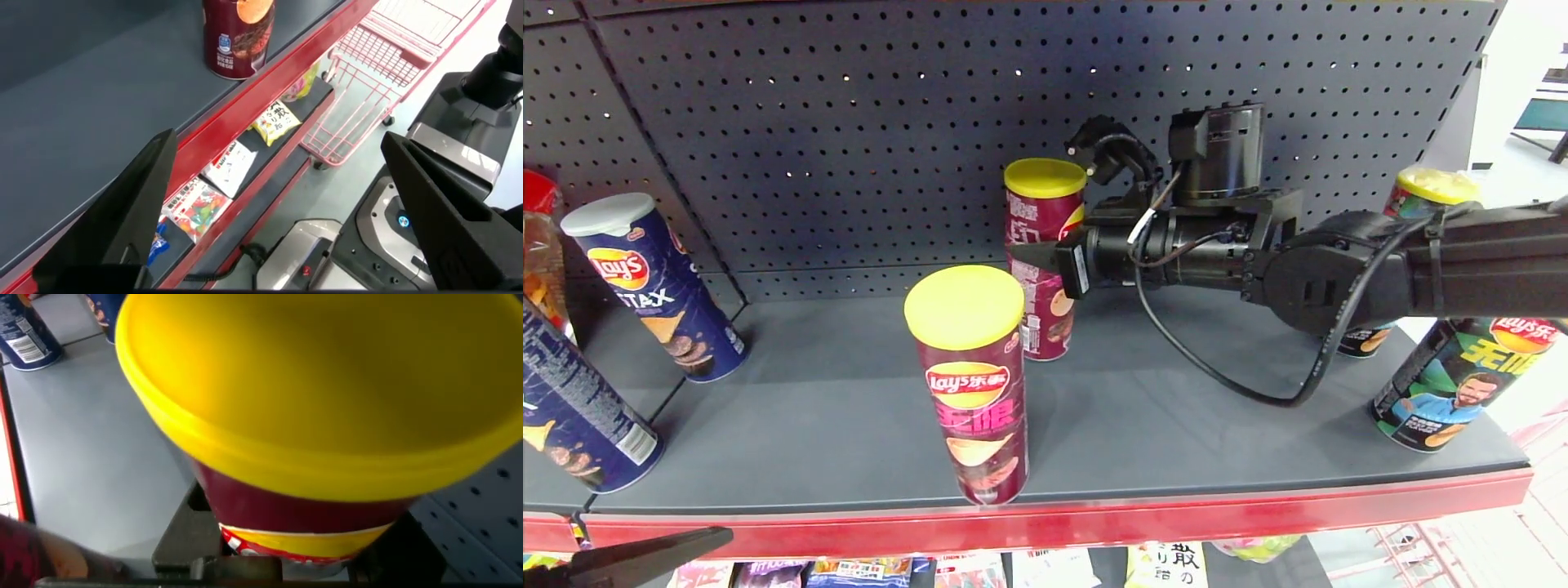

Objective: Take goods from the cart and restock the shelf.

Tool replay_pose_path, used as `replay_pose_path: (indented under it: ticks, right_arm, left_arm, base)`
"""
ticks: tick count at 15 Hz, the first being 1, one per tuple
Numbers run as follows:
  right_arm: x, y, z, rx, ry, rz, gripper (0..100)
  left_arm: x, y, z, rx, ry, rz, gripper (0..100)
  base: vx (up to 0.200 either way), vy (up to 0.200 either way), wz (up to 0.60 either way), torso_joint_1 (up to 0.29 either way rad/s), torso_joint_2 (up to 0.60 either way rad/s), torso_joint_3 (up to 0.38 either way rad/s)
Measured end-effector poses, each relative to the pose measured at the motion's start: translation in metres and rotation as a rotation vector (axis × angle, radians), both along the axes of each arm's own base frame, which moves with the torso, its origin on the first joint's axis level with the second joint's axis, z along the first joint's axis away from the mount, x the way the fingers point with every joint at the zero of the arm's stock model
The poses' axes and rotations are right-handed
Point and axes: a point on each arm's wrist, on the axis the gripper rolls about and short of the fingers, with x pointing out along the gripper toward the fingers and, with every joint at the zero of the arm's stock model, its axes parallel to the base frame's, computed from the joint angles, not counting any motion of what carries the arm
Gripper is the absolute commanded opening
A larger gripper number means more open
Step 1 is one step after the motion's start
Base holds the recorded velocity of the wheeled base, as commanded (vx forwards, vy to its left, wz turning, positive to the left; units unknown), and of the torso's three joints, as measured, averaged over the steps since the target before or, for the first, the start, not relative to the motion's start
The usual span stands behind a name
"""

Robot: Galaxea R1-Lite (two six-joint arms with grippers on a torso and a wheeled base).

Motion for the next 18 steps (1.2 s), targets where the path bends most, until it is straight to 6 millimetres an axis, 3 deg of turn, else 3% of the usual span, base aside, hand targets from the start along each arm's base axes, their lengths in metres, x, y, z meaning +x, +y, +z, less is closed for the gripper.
replay_pose_path:
  ticks: [5,14,15,18]
  right_arm:
    - [0.000,0.015,-0.007,-0.005,0.005,0.024,0]
    - [0.000,0.023,-0.015,-0.013,0.022,0.027,0]
    - [0.000,0.024,-0.015,-0.014,0.022,0.027,100]
    - [0.000,0.025,-0.017,-0.017,0.025,0.011,100]
  left_arm:
    - [-0.001,0.000,-0.001,-0.001,0.002,0.001,100]
    - [0.000,0.000,-0.001,-0.008,0.013,0.003,100]
    - [0.000,0.000,-0.001,-0.007,0.014,0.003,100]
    - [0.000,0.000,-0.002,-0.007,0.019,0.003,100]
  base:
    - [0.000,0.000,0.00,0.000,0.00,0.000]
    - [0.000,0.000,0.00,0.000,0.00,0.000]
    - [0.000,0.000,0.00,0.000,0.00,0.000]
    - [0.000,0.000,0.00,0.000,0.00,0.000]
